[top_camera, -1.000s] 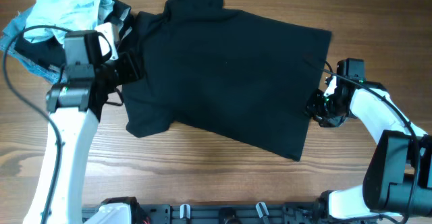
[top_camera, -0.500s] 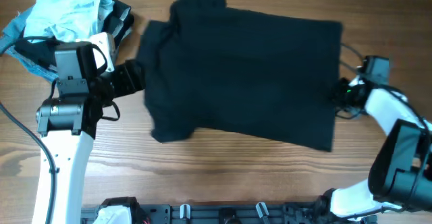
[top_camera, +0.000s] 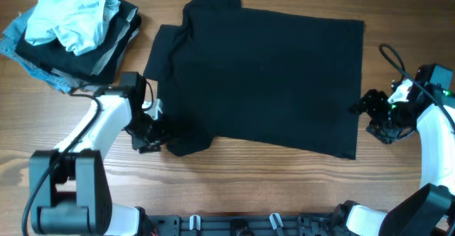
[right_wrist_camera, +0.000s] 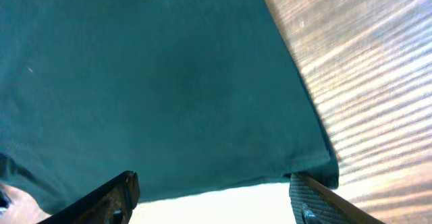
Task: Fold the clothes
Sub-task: 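Grasp the near hem of the T-shirt with both grippers, then fold the near half of the T-shirt up over the far half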
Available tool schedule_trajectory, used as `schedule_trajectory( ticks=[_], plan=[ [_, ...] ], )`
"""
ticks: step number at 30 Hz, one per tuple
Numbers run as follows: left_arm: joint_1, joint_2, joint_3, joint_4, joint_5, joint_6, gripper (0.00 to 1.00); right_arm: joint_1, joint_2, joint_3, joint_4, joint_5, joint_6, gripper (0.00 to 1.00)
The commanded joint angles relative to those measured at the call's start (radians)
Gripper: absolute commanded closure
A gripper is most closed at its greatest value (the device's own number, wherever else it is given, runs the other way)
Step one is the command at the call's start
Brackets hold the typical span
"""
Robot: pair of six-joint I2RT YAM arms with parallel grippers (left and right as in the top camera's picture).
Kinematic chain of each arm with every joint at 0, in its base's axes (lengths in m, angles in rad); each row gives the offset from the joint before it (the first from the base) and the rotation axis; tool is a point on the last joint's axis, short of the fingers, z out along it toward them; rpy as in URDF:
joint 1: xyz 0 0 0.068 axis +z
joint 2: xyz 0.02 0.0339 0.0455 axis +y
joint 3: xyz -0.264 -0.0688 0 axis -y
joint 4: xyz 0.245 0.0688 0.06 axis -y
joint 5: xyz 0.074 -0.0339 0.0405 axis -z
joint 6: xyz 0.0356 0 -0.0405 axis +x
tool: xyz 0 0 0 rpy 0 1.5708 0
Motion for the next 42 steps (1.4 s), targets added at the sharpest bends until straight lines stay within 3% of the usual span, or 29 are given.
schedule_trajectory(
  ticks=[1, 2, 5, 6, 11, 13, 15, 18, 19, 26, 33, 37, 42],
  plan=[
    [-0.042, 0.062, -0.046, 0.05, 0.103, 0.001, 0.4, 0.001, -0.005, -0.09, -0.01, -0.019, -0.016, 0.22],
    [-0.055, 0.072, -0.055, 0.063, 0.102, 0.001, 0.42, 0.001, -0.004, -0.127, -0.007, -0.019, -0.016, 0.22],
    [-0.068, 0.077, -0.058, 0.122, 0.102, -0.003, 0.91, 0.0, -0.004, -0.222, 0.036, 0.018, 0.014, 0.22],
    [-0.065, 0.077, -0.058, 0.125, 0.101, -0.003, 0.96, 0.0, -0.003, -0.249, 0.041, 0.072, 0.051, 0.22],
    [-0.063, 0.075, -0.058, 0.121, 0.102, -0.003, 0.96, 0.0, -0.003, -0.374, 0.167, 0.137, 0.189, 0.3],
    [-0.063, 0.069, -0.053, 0.109, 0.102, -0.003, 0.96, 0.0, -0.003, -0.407, 0.241, 0.114, 0.204, 0.43],
    [-0.047, 0.046, -0.046, 0.09, 0.102, -0.002, 0.96, 0.0, -0.003, -0.417, 0.282, 0.103, 0.2, 0.49],
    [-0.016, 0.006, -0.019, 0.052, 0.102, -0.002, 0.96, 0.0, -0.004, -0.413, 0.364, -0.025, 0.033, 0.9],
    [0.004, -0.019, 0.0, 0.03, 0.102, -0.002, 0.96, 0.0, -0.004, -0.403, 0.359, -0.064, -0.011, 0.96],
    [0.051, -0.263, 0.032, -0.015, 0.101, -0.036, 0.96, 0.0, -0.072, -0.15, 0.008, 0.013, 0.058, 0.96],
    [0.051, -0.627, 0.034, -0.087, 0.081, -0.184, 0.96, 0.0, -0.229, -0.021, -0.277, 0.07, 0.066, 0.96],
    [0.051, -0.671, 0.035, -0.029, -0.019, -0.208, 0.96, 0.0, -0.236, -0.021, -0.175, 0.09, 0.071, 0.96],
    [0.036, -0.506, 0.035, 0.164, -0.03, -0.174, 0.96, 0.0, -0.083, -0.022, -0.031, 0.128, 0.08, 0.96]
  ],
)
